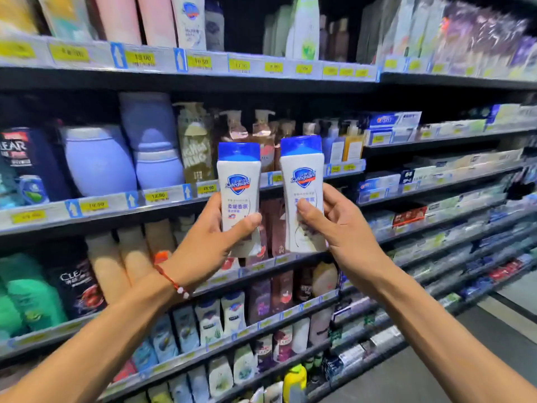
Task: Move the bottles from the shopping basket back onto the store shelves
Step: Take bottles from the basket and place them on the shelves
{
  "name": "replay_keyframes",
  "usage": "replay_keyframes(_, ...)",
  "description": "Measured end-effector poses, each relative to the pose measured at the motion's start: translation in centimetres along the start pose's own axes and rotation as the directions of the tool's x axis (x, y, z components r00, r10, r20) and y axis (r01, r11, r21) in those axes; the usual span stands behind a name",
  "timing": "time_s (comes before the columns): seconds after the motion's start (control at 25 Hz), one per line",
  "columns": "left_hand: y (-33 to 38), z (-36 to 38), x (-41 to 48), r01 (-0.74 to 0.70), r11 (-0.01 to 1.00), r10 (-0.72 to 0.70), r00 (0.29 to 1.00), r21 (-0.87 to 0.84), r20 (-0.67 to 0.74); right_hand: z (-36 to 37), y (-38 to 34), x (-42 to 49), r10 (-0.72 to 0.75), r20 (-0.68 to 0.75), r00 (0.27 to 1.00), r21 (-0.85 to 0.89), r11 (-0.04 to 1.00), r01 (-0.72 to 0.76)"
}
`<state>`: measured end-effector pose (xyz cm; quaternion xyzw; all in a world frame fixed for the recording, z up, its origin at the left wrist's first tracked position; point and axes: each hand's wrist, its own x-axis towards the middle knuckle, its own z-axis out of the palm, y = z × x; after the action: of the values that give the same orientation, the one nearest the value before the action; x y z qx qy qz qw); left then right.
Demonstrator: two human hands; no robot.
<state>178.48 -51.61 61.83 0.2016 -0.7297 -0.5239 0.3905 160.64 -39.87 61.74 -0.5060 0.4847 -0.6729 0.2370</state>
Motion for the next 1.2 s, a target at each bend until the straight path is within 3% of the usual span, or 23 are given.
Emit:
replay_keyframes(0.4, 3.8, -0.2, 16.4, -0.095, 0.992, 0.108, 0.976, 0.077, -0.191, -3.2, -1.4, 20.0, -0.214, 0.16, 0.964, 0.05, 0.977, 0.208)
replay_keyframes(0.76, 8.2, 1.1, 23.5, -0.133, 0.973, 0.203, 0.877, 0.186, -0.435, -6.1, -3.0, 30.9, -0.347, 0.341, 0.874, 0.163, 0.937, 0.309)
replay_keyframes(0.92, 9.4, 0.0, 24.2, -0.121, 0.967, 0.224, 0.822, 0.225, -0.523, -5.2, -5.1, 33.2, -0.392, 0.31, 0.866, 0.234, 0.914, 0.33)
replay_keyframes(1.2, 10.9, -3.0, 23.1, -0.148, 0.957, 0.262, 0.807, 0.248, -0.53, -0.4, -8.9, 35.5, -0.411, 0.21, 0.887, 0.273, 0.896, 0.35)
